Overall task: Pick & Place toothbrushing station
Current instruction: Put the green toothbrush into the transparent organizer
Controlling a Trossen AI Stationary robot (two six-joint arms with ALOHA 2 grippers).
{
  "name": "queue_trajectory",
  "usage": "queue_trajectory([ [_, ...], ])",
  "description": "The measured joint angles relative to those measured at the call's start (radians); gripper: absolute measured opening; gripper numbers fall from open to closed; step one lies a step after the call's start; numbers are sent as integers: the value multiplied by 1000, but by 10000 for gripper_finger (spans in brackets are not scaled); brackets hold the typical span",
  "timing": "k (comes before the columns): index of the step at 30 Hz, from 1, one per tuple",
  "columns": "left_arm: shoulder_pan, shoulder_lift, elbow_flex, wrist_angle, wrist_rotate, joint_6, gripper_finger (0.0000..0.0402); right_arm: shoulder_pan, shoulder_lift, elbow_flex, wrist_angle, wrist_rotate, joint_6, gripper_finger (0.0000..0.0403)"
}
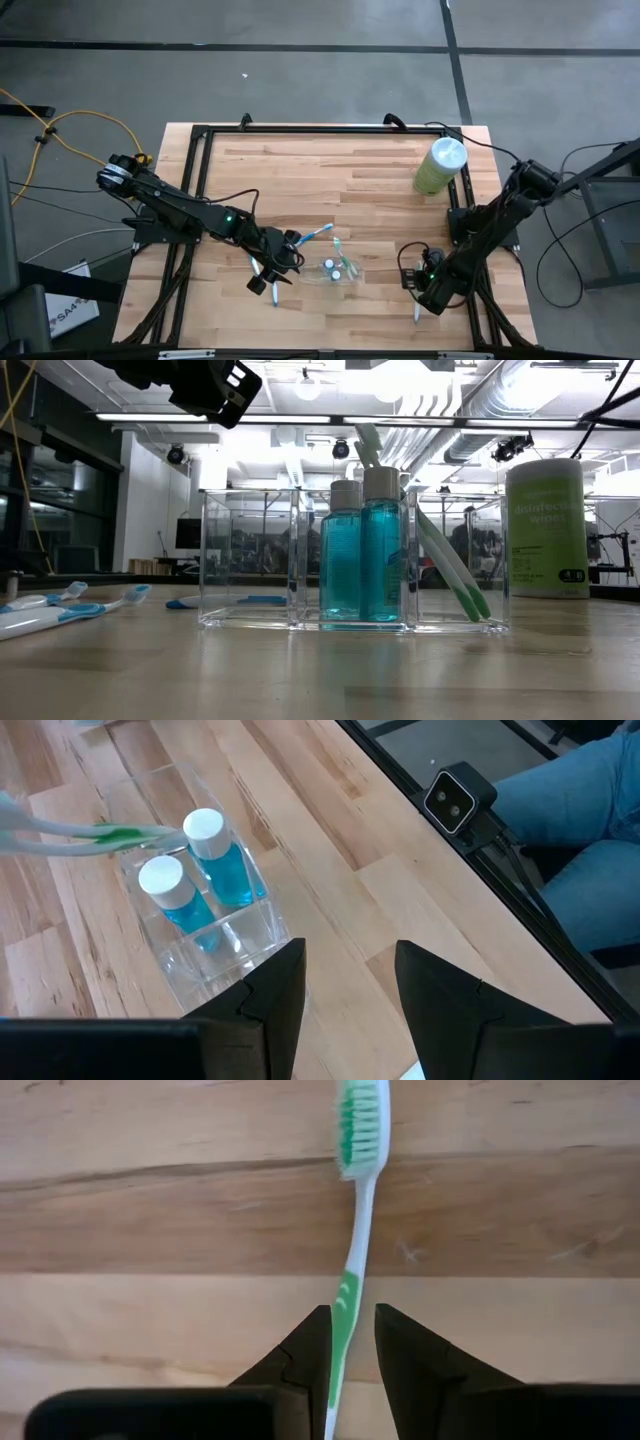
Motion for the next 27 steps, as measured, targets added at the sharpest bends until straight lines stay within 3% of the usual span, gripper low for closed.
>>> queue_trajectory([
  [23, 0, 0, 0, -3, 0, 14, 151, -20, 108, 3, 60, -7, 11, 73],
  [27, 0, 0, 0, -3, 0, 14, 151, -22, 109, 2, 60, -12, 9, 57],
])
